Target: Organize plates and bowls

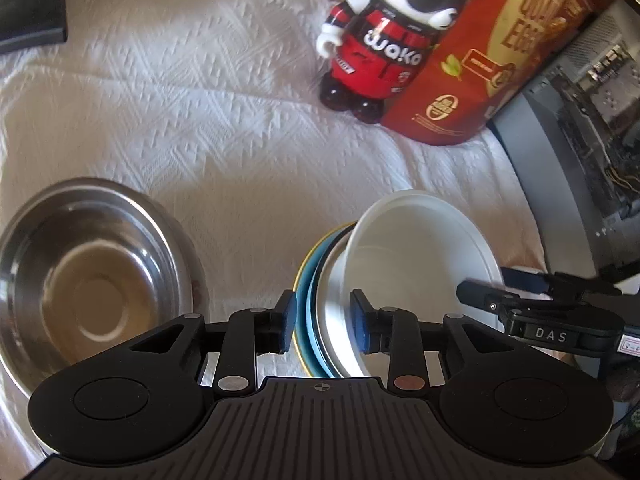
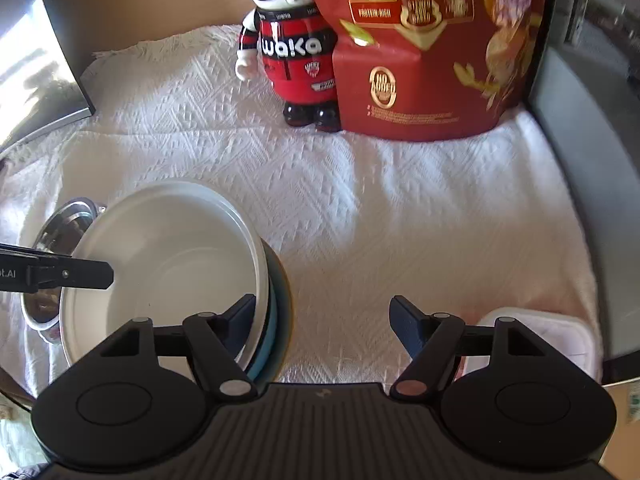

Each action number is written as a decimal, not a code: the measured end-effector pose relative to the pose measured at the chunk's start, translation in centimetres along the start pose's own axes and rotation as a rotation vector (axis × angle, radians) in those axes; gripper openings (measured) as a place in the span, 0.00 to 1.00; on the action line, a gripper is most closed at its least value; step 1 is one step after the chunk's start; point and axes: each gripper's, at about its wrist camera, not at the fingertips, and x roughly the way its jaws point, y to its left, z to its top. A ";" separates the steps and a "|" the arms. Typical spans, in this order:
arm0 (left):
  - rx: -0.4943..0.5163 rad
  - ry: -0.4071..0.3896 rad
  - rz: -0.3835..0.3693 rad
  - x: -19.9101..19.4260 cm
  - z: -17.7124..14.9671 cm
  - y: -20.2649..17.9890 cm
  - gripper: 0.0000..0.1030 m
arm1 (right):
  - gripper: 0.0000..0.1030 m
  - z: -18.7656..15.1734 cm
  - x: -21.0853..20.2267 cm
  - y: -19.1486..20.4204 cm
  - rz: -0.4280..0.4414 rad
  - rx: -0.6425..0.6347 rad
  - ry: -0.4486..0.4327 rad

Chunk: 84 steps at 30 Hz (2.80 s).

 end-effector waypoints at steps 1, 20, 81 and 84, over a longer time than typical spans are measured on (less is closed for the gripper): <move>-0.007 0.004 0.007 0.2 0.1 0.1 0.32 | 0.70 0.1 0.2 -0.1 0.023 0.010 0.003; -0.168 0.103 -0.036 5.3 -1.1 1.2 0.38 | 0.61 -0.1 6.4 0.7 0.369 0.172 0.219; -0.118 0.111 -0.045 1.6 -4.8 3.6 0.50 | 0.64 -3.2 4.7 5.6 0.355 0.063 0.224; -0.103 0.116 -0.035 1.6 -4.6 3.3 0.50 | 0.64 -2.8 4.7 5.6 0.334 0.075 0.202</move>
